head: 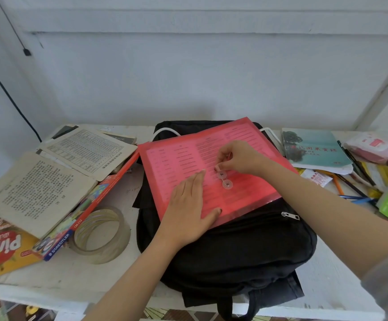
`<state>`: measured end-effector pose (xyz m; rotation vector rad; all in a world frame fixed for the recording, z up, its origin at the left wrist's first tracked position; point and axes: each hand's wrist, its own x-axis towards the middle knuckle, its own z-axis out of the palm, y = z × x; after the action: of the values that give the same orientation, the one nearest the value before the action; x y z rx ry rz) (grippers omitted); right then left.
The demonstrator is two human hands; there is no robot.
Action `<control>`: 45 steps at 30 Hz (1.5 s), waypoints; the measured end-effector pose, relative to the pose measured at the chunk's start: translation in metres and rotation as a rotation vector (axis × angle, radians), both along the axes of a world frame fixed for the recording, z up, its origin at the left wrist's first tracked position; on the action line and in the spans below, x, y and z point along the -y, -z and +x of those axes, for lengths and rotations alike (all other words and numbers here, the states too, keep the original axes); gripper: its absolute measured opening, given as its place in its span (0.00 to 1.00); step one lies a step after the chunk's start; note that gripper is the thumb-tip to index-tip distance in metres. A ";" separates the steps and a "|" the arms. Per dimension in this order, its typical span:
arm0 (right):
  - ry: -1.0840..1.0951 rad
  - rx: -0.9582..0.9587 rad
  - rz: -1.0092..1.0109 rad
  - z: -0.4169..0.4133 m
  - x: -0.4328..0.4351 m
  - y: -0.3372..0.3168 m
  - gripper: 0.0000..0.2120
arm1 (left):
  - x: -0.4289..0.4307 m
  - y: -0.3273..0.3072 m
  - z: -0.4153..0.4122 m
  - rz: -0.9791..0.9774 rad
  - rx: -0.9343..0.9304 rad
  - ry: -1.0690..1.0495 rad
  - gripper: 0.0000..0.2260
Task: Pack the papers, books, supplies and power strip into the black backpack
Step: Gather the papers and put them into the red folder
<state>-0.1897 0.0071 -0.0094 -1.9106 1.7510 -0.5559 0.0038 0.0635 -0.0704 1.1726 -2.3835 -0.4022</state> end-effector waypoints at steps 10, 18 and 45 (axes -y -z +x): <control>0.019 -0.135 -0.132 -0.025 -0.032 0.005 0.02 | 0.001 0.001 0.000 -0.011 0.011 -0.004 0.37; -0.222 -0.506 -0.396 -0.012 -0.055 0.014 0.07 | 0.001 0.002 0.000 -0.029 0.028 -0.003 0.36; 0.098 -0.365 -0.390 -0.004 -0.038 0.009 0.11 | 0.004 0.003 0.002 -0.079 0.083 0.023 0.32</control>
<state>-0.1940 0.0455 -0.0186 -2.3192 2.0945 -0.6550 0.0061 0.0598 -0.0729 1.1483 -2.4621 -0.2682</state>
